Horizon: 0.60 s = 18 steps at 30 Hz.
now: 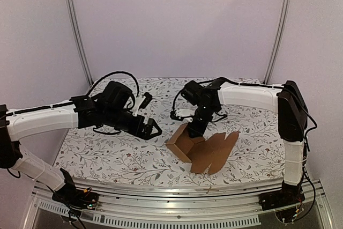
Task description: Fold the paper box
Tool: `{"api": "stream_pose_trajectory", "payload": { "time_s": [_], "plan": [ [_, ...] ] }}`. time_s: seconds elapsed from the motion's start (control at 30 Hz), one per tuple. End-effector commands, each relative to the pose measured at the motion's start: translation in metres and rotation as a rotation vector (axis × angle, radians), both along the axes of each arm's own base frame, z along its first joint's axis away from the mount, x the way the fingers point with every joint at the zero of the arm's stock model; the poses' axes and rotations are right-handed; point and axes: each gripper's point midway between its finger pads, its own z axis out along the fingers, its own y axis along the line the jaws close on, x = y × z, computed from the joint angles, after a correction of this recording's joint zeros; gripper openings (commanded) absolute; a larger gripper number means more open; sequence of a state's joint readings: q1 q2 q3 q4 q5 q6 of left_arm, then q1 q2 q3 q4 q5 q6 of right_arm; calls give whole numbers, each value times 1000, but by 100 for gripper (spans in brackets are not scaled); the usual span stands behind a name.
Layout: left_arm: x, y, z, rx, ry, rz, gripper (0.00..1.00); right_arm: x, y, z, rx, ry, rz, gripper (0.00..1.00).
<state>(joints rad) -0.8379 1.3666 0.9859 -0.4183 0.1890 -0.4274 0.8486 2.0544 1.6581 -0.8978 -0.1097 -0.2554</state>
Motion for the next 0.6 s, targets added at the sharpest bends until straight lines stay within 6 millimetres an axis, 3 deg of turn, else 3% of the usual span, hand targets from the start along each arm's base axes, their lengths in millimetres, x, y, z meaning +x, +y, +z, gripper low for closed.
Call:
{"api": "stream_pose_trajectory", "payload": {
  "time_s": [0.0,0.13,0.27,0.43,0.57],
  "plan": [
    [-1,18,-3,30,-44,53,99,-57,-71,-2,-349,194,223,14],
    [1,23,-4,46,-64,64,99,-63,-84,-30,-473,195,266,17],
    [-1,21,-7,43,-45,57,99,-54,-71,-51,-472,115,240,19],
    [-3,23,-8,38,-42,63,99,-28,-55,-49,-386,-46,164,23],
    [-2,23,-9,39,-42,63,99,-25,-47,-48,-336,-78,167,25]
  ]
}}
